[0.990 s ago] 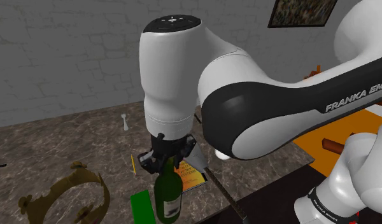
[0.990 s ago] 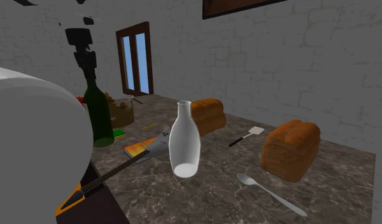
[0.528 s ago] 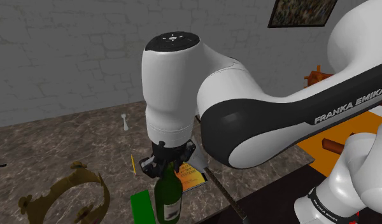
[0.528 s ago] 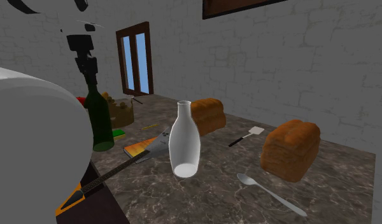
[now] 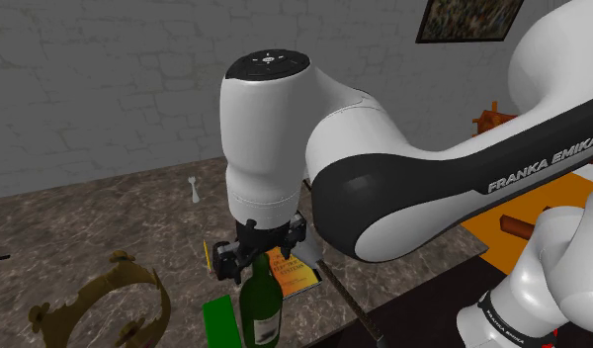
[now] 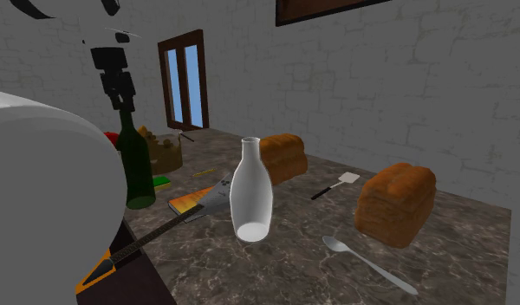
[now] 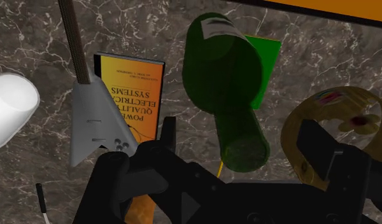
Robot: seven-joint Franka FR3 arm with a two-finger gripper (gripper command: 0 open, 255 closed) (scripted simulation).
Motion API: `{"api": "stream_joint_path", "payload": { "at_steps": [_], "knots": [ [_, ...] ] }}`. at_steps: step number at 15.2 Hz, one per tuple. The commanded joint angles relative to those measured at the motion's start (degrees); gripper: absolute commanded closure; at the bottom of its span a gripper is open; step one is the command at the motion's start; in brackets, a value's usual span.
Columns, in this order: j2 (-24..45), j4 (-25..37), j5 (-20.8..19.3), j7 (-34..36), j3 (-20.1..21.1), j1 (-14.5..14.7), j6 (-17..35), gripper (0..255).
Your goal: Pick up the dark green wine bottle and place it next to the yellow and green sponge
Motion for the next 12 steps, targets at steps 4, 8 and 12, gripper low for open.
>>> {"api": "stream_joint_path", "payload": {
  "at_steps": [4, 8, 12],
  "knots": [
    [-1.6, 4.1, 1.2, -0.9, 0.1, 0.0, -5.4, 0],
    [-1.9, 5.3, 1.5, -1.0, 0.1, 0.0, -6.9, 0],
    [-1.9, 5.3, 1.5, -1.0, 0.1, 0.0, -6.9, 0]
  ]
}}
